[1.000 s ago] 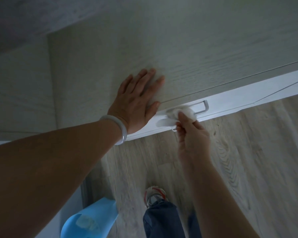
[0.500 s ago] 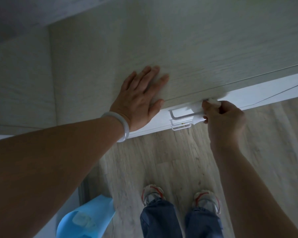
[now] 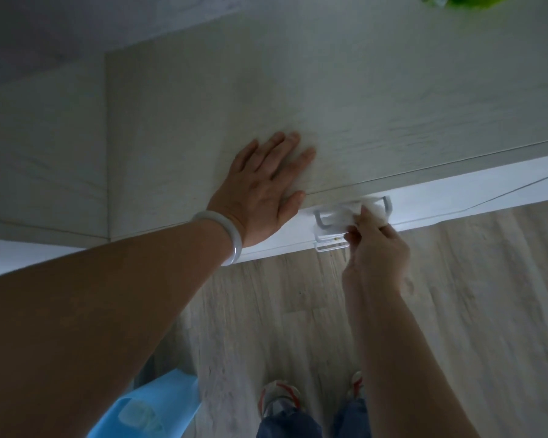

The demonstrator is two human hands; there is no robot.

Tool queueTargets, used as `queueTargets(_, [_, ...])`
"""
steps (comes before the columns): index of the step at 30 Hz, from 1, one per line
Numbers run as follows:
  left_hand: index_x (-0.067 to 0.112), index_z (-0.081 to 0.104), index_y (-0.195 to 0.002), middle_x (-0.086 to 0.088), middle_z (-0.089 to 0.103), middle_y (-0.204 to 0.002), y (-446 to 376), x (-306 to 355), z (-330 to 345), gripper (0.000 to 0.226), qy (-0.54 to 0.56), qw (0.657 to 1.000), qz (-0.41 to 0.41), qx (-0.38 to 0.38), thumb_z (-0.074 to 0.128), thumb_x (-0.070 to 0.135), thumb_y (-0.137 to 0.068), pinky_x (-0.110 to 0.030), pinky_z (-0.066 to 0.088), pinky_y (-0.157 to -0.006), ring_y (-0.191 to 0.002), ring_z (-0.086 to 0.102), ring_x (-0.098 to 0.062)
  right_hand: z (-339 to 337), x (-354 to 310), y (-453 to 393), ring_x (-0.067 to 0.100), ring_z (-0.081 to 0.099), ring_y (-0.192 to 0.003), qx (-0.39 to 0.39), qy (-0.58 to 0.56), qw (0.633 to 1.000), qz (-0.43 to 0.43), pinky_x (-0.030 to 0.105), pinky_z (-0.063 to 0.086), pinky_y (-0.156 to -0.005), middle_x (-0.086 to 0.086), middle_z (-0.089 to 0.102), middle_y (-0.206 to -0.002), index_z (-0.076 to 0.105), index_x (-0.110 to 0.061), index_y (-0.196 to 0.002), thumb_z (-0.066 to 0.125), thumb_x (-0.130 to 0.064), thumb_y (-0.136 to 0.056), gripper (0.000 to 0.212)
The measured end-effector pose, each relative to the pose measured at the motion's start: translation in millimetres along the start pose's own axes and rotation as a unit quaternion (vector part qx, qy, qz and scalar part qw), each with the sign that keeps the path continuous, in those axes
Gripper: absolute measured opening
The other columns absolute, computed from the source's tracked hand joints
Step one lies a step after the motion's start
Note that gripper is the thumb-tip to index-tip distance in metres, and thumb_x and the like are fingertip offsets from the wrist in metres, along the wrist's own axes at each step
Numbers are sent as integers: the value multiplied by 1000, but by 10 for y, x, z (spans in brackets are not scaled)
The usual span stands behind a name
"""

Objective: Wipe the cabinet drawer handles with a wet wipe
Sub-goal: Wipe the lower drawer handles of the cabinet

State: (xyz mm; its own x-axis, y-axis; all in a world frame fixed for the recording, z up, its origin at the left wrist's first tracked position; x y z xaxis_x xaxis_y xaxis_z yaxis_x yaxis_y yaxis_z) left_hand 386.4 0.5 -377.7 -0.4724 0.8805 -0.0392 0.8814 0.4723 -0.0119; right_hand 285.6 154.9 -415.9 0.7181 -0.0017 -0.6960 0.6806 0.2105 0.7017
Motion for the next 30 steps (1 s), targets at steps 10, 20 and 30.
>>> queueTargets(10, [17, 39, -149, -13, 38, -153, 39, 58, -2, 57, -1, 998, 22, 55, 25, 42, -100, -51, 28, -116, -142, 34, -31, 73, 211, 136, 8, 60, -66, -115, -21, 992, 48, 18, 51, -64, 6, 66, -83, 70, -1, -88, 68, -10, -87, 9])
queueTargets(20, [13, 33, -151, -9, 33, -156, 476, 261, 182, 62, -48, 987, -38, 146, 36, 49, -100, -45, 30, -115, -144, 33, -25, 86, 202, -5, 9, 58, -57, -239, -17, 971, 5, 16, 52, -55, 5, 66, -69, 66, -1, -85, 68, -7, -81, 7])
queueTargets(30, [12, 48, -143, -7, 48, -147, 505, 146, 318, 76, -97, 960, -1, 264, 74, 46, -79, -31, 26, -111, -135, 47, -22, 127, 423, -125, 6, 59, -60, -321, -94, 938, -92, 14, 51, -55, 5, 73, -82, 78, -8, -73, 69, -14, -68, 12])
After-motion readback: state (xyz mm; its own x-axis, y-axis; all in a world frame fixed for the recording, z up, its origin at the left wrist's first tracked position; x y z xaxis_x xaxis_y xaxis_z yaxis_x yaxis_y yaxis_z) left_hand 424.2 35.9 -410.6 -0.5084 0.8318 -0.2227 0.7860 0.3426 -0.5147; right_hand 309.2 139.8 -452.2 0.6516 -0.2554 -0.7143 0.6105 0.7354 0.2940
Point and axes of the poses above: each hand's wrist, its own y-axis away from the middle knuckle, its own z-axis out of the palm, x = y × z, the point moved 4 cm from there along -y, towards the middle knuckle
